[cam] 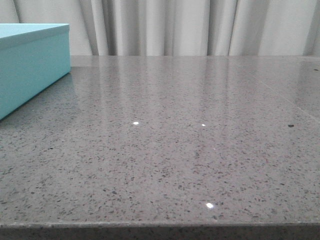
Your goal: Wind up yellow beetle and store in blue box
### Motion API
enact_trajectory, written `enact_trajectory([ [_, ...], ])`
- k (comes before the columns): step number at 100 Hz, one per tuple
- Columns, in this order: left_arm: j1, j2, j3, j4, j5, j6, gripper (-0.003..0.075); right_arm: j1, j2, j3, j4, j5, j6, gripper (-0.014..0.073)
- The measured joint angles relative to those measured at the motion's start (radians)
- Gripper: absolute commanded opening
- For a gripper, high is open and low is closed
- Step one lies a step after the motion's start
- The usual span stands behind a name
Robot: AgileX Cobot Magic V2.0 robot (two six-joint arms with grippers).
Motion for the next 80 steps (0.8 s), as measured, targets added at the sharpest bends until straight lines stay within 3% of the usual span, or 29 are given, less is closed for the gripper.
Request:
enact_trajectory([
  [22, 0.000, -0.007, 0.051, 0.000, -0.056, 0.000, -0.0018, 0.000, 0.000, 0.000, -0.002, 0.000, 0.000, -0.0068],
  [51, 0.000, -0.094, 0.245, 0.097, -0.428, -0.006, -0.0019, 0.000, 0.000, 0.000, -0.002, 0.000, -0.002, -0.0068],
  [80, 0.000, -0.222, 0.406, 0.108, -0.487, -0.026, -0.0019, 0.000, 0.000, 0.000, -0.002, 0.000, -0.004, -0.0068],
])
